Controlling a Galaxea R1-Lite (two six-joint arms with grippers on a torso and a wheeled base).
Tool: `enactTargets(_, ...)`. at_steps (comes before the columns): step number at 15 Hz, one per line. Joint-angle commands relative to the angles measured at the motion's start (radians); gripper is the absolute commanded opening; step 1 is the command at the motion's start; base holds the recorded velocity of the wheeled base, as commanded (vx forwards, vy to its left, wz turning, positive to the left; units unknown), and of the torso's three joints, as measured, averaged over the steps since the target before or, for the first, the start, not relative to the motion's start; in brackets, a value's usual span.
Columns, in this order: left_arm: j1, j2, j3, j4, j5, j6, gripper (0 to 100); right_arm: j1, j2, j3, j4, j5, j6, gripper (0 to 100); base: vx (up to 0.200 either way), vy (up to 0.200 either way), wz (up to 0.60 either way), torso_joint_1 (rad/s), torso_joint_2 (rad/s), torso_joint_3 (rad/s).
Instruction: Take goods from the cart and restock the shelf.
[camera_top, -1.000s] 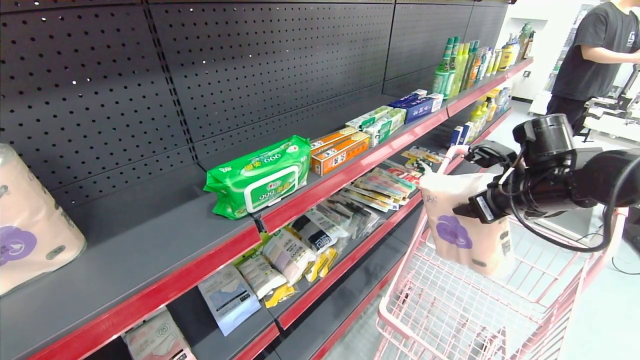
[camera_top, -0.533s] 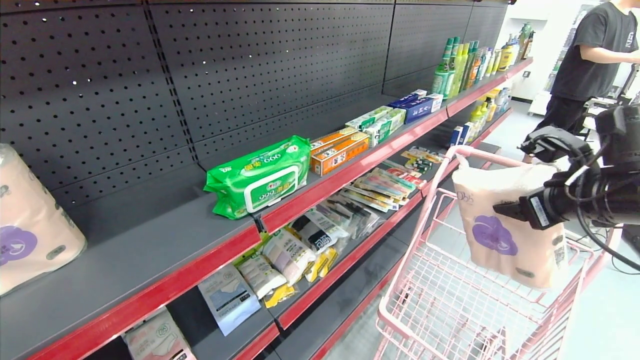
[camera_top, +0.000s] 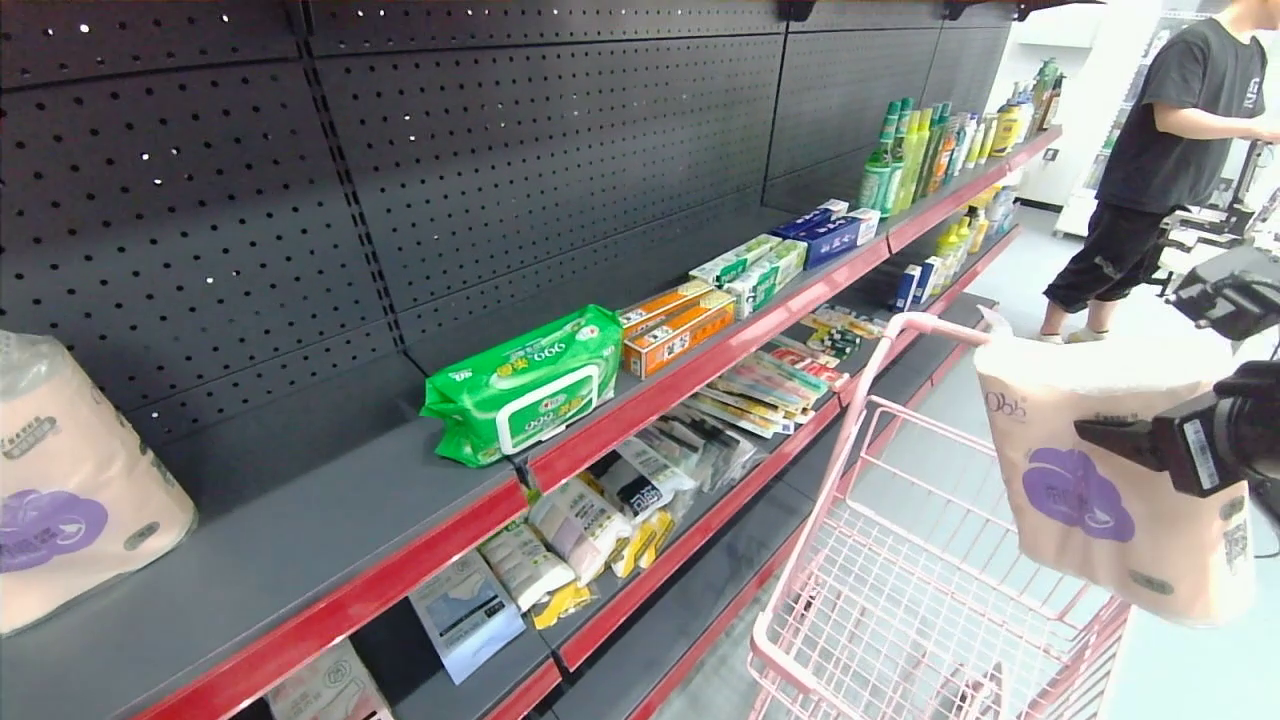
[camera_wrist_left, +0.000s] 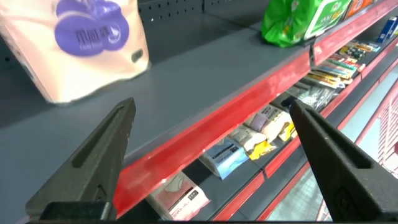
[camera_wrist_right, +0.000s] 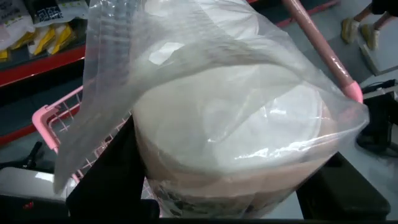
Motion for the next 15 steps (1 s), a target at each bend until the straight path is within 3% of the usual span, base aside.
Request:
enactTargets(1,0.000,0.001,0.000,0.000,0.001,0.000,100,-0.018,-0.039,0.009,0.000,0.001,-0.011,0,0.000,0.000,0.00,0.163,-0.36,-0.198)
enactTargets(15,0.000,0.001,0.000,0.000,0.001,0.000,100,-0.030,-0.051,0.040,-0.002,-0.016,-0.067,0,0.000,0.000,0.00,0.147,-0.31,-0.156)
